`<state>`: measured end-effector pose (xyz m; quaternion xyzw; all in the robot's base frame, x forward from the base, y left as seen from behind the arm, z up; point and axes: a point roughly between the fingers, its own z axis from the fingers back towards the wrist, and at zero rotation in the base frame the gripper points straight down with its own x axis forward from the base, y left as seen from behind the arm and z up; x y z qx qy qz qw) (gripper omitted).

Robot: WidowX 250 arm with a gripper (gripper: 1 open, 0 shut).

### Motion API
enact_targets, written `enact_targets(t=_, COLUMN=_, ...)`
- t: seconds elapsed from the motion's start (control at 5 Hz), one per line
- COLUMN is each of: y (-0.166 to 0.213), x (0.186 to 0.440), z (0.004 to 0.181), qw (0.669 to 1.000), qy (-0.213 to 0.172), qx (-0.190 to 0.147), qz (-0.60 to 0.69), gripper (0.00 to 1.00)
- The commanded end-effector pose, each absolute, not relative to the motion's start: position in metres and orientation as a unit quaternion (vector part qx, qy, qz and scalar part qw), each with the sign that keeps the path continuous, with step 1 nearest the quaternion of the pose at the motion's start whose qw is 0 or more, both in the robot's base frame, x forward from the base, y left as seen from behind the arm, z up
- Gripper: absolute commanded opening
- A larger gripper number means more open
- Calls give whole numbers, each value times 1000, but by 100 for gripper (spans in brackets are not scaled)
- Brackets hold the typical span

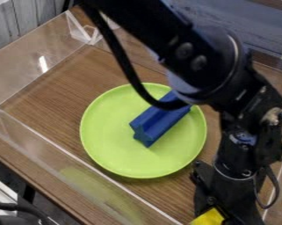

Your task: Put the banana in the green plate

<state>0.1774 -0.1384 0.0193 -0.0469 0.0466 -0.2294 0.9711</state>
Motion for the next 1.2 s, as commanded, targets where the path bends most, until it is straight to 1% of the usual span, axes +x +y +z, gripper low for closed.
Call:
enact_targets(t=0.0, y=-137, x=180, z=25, qw=970, qy=33, qx=-56, qz=-233, gripper=0)
enact_targets(t=0.2, y=-136, x=179, z=25, qw=970, qy=31, qx=-58, qz=-235, gripper=0)
enact_targets(t=0.4, y=-133, x=181, z=41, qw=970, qy=18, qx=-54, qz=-235, gripper=0)
enact_targets(t=0.6, y=-130, x=183, z=62, qw=971, qy=1, qx=-47, qz=-234, gripper=0)
enact_targets(t=0.8, y=-116, x=187, z=100, qw=974, qy=-32, qx=-33, qz=-221, gripper=0)
enact_targets(t=1.0, y=-85, x=198, z=129, qw=980, qy=-55, qx=-20, qz=-191, gripper=0)
